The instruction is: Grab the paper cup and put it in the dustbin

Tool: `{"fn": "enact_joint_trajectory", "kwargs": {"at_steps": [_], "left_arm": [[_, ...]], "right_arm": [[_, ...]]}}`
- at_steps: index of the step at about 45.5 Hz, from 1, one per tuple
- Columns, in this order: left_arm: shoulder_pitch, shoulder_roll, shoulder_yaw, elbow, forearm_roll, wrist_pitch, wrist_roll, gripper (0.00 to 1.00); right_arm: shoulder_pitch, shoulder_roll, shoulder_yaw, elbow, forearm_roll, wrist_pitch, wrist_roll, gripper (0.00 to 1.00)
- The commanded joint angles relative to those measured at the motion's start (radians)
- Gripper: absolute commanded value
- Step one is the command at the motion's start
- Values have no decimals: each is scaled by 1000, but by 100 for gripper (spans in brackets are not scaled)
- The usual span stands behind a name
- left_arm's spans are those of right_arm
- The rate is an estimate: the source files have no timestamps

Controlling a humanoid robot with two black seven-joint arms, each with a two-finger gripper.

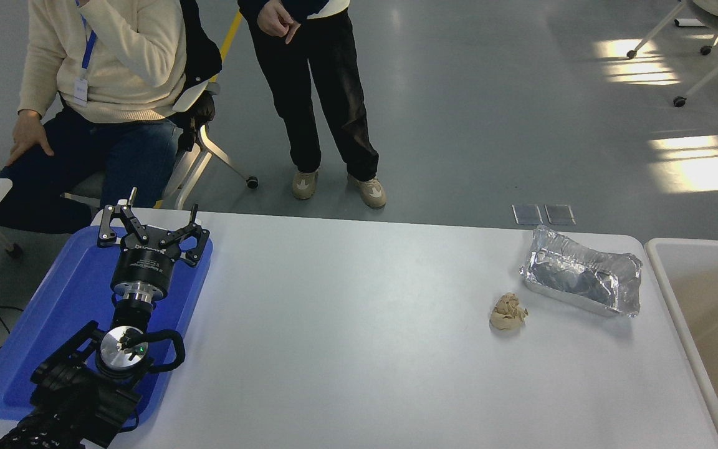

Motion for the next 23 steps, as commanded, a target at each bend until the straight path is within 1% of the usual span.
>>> {"fn": "enact_joint_trajectory", "kwargs": {"at_steps": [1, 6, 11, 16, 23], "left_arm": [[0, 0, 0, -1, 0, 0, 0, 100], [0, 0, 0, -1, 0, 0, 0, 100], [0, 0, 0, -1, 0, 0, 0, 100], [-2, 0, 0, -1, 0, 0, 0, 100], [0, 0, 0, -1, 0, 0, 0, 100]], "right_arm": [[171, -53, -7, 147, -6, 100, 7, 100], [292, -113, -30, 319, -11, 155, 0, 100], [455, -175, -96, 553, -8, 200, -5, 100], [611, -185, -203, 750, 9, 215, -2, 100], [792, -156, -346, 927, 147, 240, 4, 100]]}}
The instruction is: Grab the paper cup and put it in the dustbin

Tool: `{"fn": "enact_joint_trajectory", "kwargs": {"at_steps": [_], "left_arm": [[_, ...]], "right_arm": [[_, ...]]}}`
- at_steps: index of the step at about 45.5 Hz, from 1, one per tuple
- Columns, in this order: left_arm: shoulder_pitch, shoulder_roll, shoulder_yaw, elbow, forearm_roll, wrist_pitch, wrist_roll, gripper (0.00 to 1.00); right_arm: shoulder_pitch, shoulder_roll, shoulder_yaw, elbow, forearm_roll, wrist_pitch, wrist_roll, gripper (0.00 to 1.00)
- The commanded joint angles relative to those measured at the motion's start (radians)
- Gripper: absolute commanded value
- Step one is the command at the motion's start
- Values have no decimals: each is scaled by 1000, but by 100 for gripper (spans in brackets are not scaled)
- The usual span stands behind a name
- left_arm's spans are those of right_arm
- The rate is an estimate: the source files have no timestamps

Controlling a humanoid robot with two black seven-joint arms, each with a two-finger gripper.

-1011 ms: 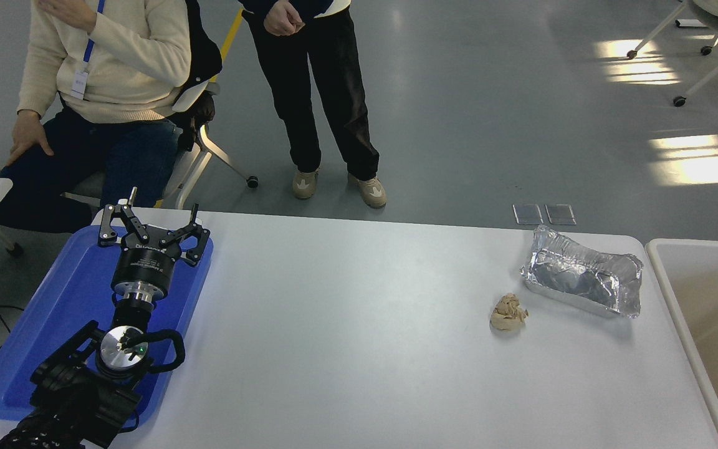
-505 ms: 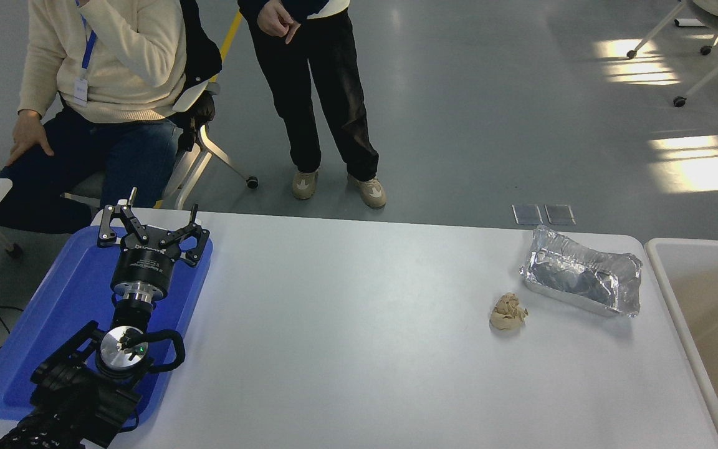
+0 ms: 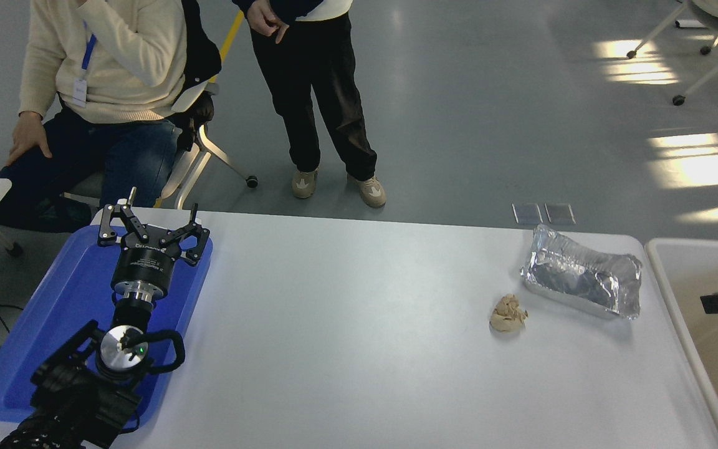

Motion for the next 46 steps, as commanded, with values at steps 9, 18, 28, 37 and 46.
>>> {"fn": "enact_joint_trajectory", "kwargs": {"at_steps": [9, 18, 28, 37, 46], "left_arm": [[-1, 0, 0, 0, 0, 0, 2, 100], [-1, 0, 0, 0, 2, -2, 2, 100], [-1, 0, 0, 0, 2, 0, 3, 100], [-1, 0, 0, 0, 2, -2, 3, 100], [1, 0, 0, 0, 2, -2, 3, 100]], "right_arm": [[492, 41, -248, 504, 193, 88, 6, 100], [630, 125, -323, 599, 219, 98, 6, 100], [728, 214, -363, 707, 268, 101, 6, 100], [779, 286, -368, 751, 313, 123, 6, 100], [833, 390, -353, 757, 440, 182, 4, 100]]}}
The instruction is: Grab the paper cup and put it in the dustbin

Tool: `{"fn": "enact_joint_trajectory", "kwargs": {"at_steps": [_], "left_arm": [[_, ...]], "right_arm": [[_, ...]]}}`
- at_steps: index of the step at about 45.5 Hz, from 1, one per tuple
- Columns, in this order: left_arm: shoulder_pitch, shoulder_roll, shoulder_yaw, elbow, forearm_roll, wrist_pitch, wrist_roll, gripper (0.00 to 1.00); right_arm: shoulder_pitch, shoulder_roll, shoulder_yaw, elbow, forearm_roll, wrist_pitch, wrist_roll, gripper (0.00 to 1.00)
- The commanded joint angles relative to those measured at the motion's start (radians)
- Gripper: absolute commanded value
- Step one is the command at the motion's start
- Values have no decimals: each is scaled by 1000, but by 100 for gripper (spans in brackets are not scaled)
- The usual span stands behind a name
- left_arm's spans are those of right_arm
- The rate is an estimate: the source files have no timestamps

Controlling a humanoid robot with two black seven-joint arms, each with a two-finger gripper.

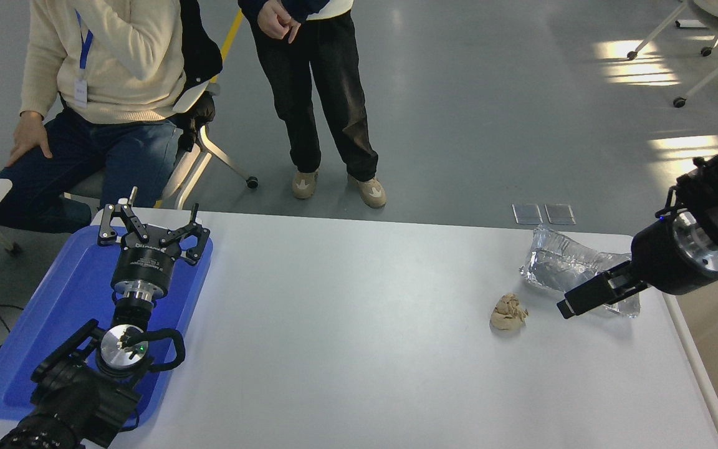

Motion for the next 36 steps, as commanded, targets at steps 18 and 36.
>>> {"fn": "enact_joint_trajectory", "kwargs": {"at_steps": [18, 36], "left_arm": [[1, 0, 0, 0, 0, 0, 0, 100], [1, 0, -2, 0, 3, 0, 2, 100]], "right_arm": [[120, 233, 2, 35, 461, 123, -32, 100], [134, 331, -71, 32, 534, 111, -141, 100]]}}
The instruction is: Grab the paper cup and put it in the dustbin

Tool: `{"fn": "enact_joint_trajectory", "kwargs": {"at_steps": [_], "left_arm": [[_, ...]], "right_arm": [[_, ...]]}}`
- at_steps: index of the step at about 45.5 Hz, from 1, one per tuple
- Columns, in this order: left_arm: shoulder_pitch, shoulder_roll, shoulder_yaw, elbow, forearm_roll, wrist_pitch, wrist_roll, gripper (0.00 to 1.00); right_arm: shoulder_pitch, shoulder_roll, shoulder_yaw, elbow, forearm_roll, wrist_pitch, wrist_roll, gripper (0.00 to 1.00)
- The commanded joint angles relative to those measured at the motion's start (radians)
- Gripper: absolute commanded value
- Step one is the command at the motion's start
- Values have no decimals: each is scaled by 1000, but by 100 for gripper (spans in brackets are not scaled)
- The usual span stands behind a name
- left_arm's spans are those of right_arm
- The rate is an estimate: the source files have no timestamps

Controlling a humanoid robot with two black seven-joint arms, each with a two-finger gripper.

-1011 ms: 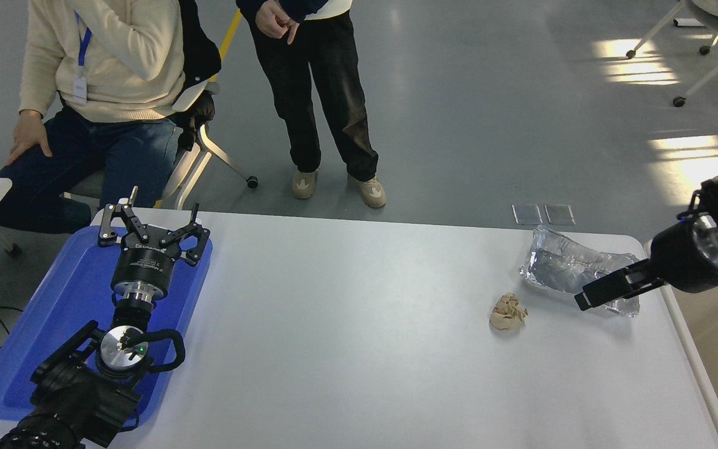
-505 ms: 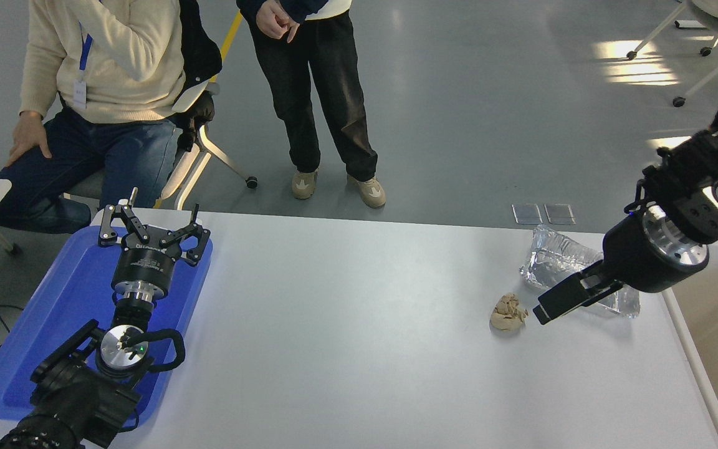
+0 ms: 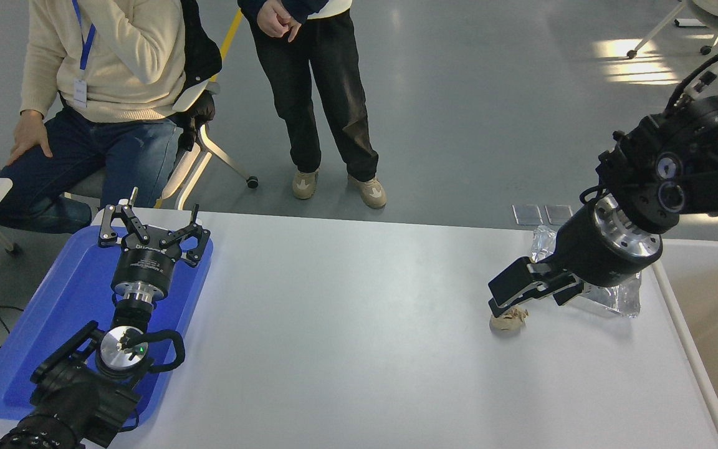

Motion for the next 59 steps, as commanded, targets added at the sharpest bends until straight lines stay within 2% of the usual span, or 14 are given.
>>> {"fn": "enact_joint_trajectory", "kwargs": {"at_steps": [1, 12, 27, 59], "left_arm": [[0, 0, -1, 0, 2, 0, 1, 100], [0, 2, -1, 0, 2, 0, 2, 100], [0, 2, -3, 0, 2, 0, 2, 100], [0, 2, -3, 0, 2, 0, 2, 100]], "right_arm": [[14, 53, -36, -1, 53, -1, -37, 100], [14, 99, -38, -1, 142, -4, -59, 100], [25, 138, -33, 1, 248, 2, -62, 100], [73, 118, -62, 16, 249, 60, -46, 100]]}}
